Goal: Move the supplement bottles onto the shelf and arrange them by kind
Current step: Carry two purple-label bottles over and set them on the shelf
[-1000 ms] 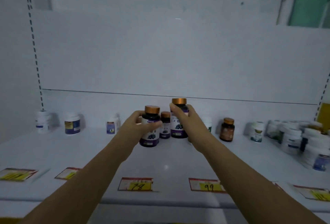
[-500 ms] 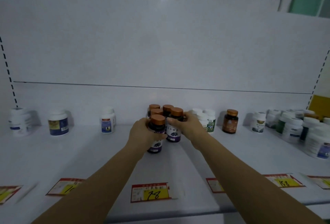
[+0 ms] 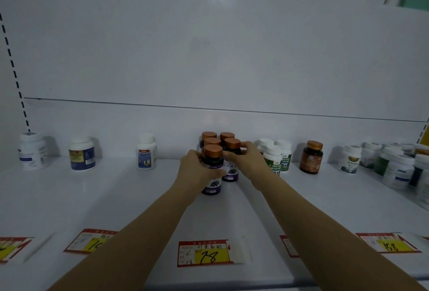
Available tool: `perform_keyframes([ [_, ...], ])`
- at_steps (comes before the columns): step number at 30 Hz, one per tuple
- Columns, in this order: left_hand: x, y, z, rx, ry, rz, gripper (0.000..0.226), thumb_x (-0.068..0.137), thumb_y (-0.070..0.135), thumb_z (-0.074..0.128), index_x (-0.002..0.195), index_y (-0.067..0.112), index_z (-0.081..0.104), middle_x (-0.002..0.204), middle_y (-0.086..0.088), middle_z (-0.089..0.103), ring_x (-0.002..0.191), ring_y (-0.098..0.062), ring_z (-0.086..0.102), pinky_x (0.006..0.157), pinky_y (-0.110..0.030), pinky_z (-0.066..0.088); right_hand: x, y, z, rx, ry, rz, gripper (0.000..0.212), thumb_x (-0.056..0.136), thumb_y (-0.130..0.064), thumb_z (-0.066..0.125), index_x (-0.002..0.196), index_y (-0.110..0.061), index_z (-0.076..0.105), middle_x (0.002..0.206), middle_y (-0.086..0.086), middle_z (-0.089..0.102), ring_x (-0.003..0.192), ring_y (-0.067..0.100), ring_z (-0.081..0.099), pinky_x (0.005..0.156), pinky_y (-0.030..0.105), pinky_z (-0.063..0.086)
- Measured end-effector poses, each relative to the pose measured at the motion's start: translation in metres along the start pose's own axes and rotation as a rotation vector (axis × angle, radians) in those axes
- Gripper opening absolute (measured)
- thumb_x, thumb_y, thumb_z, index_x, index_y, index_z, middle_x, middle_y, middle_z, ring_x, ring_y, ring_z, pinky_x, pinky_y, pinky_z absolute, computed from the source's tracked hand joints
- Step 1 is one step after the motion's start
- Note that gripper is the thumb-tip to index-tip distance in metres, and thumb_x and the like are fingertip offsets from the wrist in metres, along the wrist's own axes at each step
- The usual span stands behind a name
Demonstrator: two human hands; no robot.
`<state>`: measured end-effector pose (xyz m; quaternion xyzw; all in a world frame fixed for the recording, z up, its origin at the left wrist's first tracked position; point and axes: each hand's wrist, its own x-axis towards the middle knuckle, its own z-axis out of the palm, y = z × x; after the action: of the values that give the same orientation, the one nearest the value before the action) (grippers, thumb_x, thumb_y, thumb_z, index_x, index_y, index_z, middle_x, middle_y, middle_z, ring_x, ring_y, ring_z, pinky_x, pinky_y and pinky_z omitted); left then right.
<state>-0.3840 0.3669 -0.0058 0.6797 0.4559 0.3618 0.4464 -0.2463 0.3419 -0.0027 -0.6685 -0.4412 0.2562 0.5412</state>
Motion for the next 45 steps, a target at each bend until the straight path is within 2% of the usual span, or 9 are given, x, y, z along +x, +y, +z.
perform_keyframes([
  [7, 0.001, 0.001, 0.001, 0.051, -0.016, -0.038, 0.07, 0.068, 0.014, 0.082, 0.125, 0.004, 0.042, 0.127, -0.014, 0.054, 0.117, -0.029, 0.054, 0.092, -0.036, 0.047, -0.003, -0.002, -0.001, -0.056, -0.03, -0.007, 0.054, 0.086, -0.021, 0.069, 0.132, -0.008, 0.045, 0.126, 0.011, 0.059, 0.103, 0.02, 0.058, 0.086, 0.028, 0.046],
  [12, -0.008, 0.005, -0.006, 0.428, -0.103, -0.109, 0.077, 0.071, 0.025, 0.08, 0.132, 0.005, 0.037, 0.135, -0.015, 0.044, 0.12, -0.029, 0.05, 0.101, -0.037, 0.045, -0.015, -0.01, -0.009, -0.494, -0.091, -0.003, 0.046, 0.088, -0.026, 0.064, 0.126, -0.003, 0.052, 0.123, 0.014, 0.062, 0.112, 0.029, 0.06, 0.094, 0.037, 0.048],
  [17, -0.025, 0.01, -0.02, 0.946, -0.176, -0.025, 0.049, 0.088, 0.027, 0.061, 0.13, 0.007, 0.044, 0.132, -0.014, 0.047, 0.122, -0.028, 0.046, 0.104, -0.035, 0.039, -0.041, -0.018, -0.021, -0.934, -0.201, 0.033, 0.046, 0.094, -0.026, 0.054, 0.133, -0.001, 0.049, 0.133, 0.016, 0.055, 0.121, 0.028, 0.054, 0.098, 0.031, 0.044],
  [25, -0.055, 0.021, -0.022, 1.048, -0.311, 0.046, 0.054, 0.091, 0.041, 0.054, 0.131, 0.006, 0.048, 0.131, -0.01, 0.055, 0.117, -0.022, 0.054, 0.093, -0.026, 0.042, -0.077, -0.026, -0.047, -1.113, -0.228, 0.026, 0.05, 0.094, -0.032, 0.055, 0.136, -0.004, 0.049, 0.136, 0.013, 0.053, 0.124, 0.027, 0.051, 0.1, 0.032, 0.042],
  [31, -0.075, 0.054, 0.019, 1.035, -0.427, 0.3, 0.044, 0.09, 0.049, 0.051, 0.097, 0.006, 0.058, 0.077, 0.0, 0.049, 0.075, -0.014, 0.047, 0.069, -0.024, 0.039, -0.121, -0.029, -0.098, -1.123, -0.08, 0.078, 0.046, 0.094, -0.032, 0.055, 0.131, -0.005, 0.054, 0.132, 0.014, 0.056, 0.119, 0.028, 0.053, 0.1, 0.033, 0.044],
  [35, -0.105, 0.086, 0.073, 0.95, -0.484, 0.502, 0.042, 0.09, 0.049, 0.051, 0.078, 0.008, 0.055, 0.066, 0.0, 0.044, 0.059, -0.01, 0.04, 0.053, -0.023, 0.03, -0.163, -0.022, -0.153, -1.161, 0.069, 0.173, 0.042, 0.094, -0.031, 0.054, 0.127, -0.005, 0.057, 0.13, 0.013, 0.058, 0.117, 0.028, 0.055, 0.097, 0.034, 0.045],
  [38, -0.129, 0.104, 0.117, 0.924, -0.568, 0.631, 0.042, 0.09, 0.05, 0.05, 0.095, 0.009, 0.061, 0.085, -0.007, 0.058, 0.069, -0.014, 0.049, 0.06, -0.026, 0.039, -0.201, -0.011, -0.199, -1.177, 0.152, 0.284, 0.041, 0.095, -0.03, 0.052, 0.127, -0.004, 0.057, 0.13, 0.014, 0.058, 0.117, 0.029, 0.054, 0.097, 0.035, 0.045],
  [41, -0.157, 0.12, 0.159, 0.875, -0.613, 0.7, 0.052, 0.09, 0.05, 0.05, 0.122, 0.009, 0.055, 0.124, -0.011, 0.058, 0.107, -0.024, 0.055, 0.084, -0.03, 0.044, -0.237, 0.003, -0.245, -1.179, 0.246, 0.378, 0.039, 0.094, -0.029, 0.052, 0.125, -0.006, 0.058, 0.129, 0.013, 0.059, 0.116, 0.029, 0.054, 0.097, 0.035, 0.046],
  [45, -0.191, 0.141, 0.215, 0.818, -0.661, 0.775, 0.052, 0.091, 0.048, 0.05, 0.127, 0.01, 0.053, 0.129, -0.01, 0.057, 0.113, -0.024, 0.054, 0.087, -0.03, 0.043, -0.281, 0.02, -0.298, -1.158, 0.313, 0.479, 0.038, 0.095, -0.026, 0.05, 0.125, -0.004, 0.058, 0.129, 0.014, 0.059, 0.117, 0.029, 0.054, 0.097, 0.034, 0.046],
])
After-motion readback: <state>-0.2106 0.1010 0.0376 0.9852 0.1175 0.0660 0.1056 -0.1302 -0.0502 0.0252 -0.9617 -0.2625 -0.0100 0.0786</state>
